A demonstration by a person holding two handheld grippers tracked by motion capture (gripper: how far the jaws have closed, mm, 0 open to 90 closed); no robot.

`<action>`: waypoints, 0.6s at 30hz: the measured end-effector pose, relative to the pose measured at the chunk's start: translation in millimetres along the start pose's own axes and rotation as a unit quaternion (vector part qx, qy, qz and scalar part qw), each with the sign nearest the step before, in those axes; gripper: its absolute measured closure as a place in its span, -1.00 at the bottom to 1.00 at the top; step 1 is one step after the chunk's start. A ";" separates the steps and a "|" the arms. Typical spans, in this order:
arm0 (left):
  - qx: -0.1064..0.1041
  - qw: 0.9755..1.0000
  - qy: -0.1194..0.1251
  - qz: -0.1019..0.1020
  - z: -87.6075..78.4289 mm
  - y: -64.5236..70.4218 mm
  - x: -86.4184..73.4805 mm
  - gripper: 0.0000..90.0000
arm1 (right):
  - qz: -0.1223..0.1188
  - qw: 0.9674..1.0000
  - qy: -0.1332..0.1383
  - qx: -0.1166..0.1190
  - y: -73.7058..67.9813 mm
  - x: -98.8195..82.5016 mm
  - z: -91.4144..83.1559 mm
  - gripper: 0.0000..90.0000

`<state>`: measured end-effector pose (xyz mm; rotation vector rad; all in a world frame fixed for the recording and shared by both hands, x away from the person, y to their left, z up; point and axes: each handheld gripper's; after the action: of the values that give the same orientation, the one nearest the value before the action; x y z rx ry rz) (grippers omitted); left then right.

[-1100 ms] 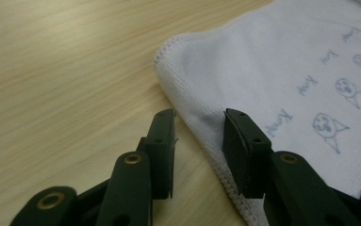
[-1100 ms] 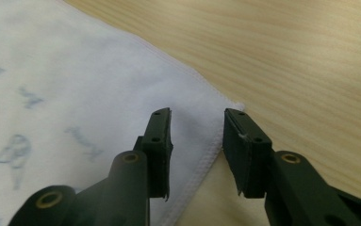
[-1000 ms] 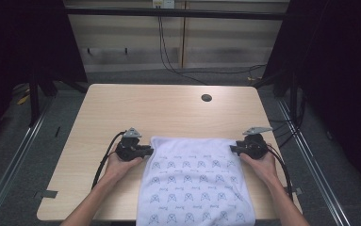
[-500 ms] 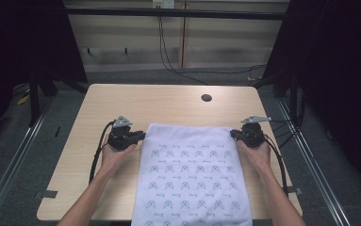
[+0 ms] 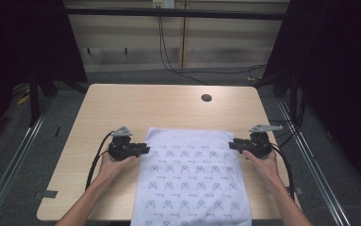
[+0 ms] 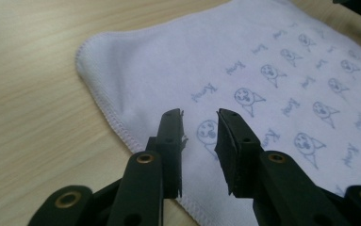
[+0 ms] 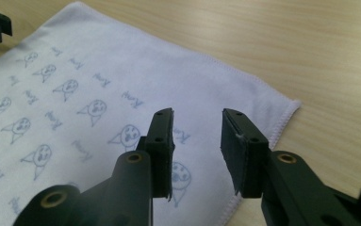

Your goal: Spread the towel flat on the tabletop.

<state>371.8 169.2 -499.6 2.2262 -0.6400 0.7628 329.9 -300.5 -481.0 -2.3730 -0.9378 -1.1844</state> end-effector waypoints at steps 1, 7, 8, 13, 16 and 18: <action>-0.004 1.000 -0.009 0.006 3.4 0.5 -0.6 0.68 | 0.005 1.000 0.001 0.003 0.9 -1.1 2.7 0.46; 0.014 0.999 -0.025 0.023 10.0 -1.1 -5.6 1.00 | -0.009 1.000 -0.023 0.016 -3.3 -3.6 17.3 0.49; 0.016 0.999 -0.028 0.027 9.0 -0.8 -5.7 1.00 | -0.007 0.999 -0.026 0.020 -4.3 -4.0 18.0 0.50; 0.032 0.999 -0.031 0.030 -0.8 0.6 -11.5 1.00 | -0.012 0.999 -0.049 0.018 -8.9 -11.6 24.7 0.49; 0.033 0.999 -0.028 0.030 -4.4 0.6 -15.5 1.00 | -0.026 0.998 -0.056 0.010 -13.1 -10.9 24.0 0.52; 0.033 0.999 -0.029 0.027 -4.4 1.6 -15.5 0.97 | -0.048 0.997 -0.065 -0.009 -19.2 -9.9 24.5 0.49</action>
<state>358.4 174.7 -506.8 2.3064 -0.7154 0.7590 326.8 -277.2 -503.6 -2.4680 -1.0976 -1.0867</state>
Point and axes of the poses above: each handheld gripper's, and its own axes: z roughly forward along the jaws, x roughly out of its top, y roughly to its right, and after that the axes turned 15 degrees about -z, right-handed
